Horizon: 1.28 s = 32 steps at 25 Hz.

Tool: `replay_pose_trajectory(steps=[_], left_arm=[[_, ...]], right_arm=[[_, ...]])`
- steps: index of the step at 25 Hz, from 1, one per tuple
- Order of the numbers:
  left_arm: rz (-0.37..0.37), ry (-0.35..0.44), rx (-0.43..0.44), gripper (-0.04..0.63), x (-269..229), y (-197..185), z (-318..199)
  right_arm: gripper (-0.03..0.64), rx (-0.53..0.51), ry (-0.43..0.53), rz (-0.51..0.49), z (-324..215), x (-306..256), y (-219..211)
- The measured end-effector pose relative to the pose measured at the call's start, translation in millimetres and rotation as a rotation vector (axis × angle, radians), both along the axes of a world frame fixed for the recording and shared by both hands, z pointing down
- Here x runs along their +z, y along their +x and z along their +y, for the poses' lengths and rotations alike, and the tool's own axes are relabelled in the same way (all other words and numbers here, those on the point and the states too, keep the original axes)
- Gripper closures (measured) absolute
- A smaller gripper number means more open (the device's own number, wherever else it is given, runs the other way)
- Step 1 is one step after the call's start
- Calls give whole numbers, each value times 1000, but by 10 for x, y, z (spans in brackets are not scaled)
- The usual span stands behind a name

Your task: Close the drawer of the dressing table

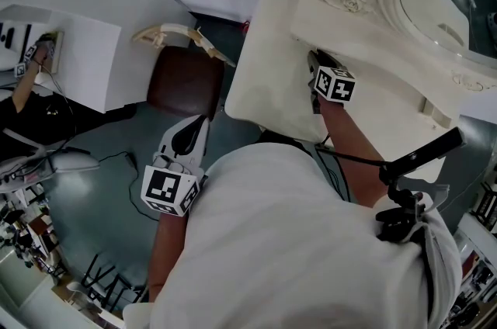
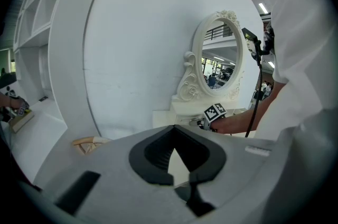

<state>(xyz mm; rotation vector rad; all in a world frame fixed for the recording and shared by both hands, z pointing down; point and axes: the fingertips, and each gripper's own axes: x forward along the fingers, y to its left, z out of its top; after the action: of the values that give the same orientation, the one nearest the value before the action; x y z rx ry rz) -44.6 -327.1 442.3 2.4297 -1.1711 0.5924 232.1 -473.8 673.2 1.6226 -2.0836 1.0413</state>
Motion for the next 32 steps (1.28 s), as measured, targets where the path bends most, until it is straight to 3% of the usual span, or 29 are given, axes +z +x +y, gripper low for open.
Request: replay_pose_trajectory(steps=[32], left_arm=[[2,-7,-16,592,-28,-162,144]], right_arm=[[515,1,-1,-1,-57,-19,9]])
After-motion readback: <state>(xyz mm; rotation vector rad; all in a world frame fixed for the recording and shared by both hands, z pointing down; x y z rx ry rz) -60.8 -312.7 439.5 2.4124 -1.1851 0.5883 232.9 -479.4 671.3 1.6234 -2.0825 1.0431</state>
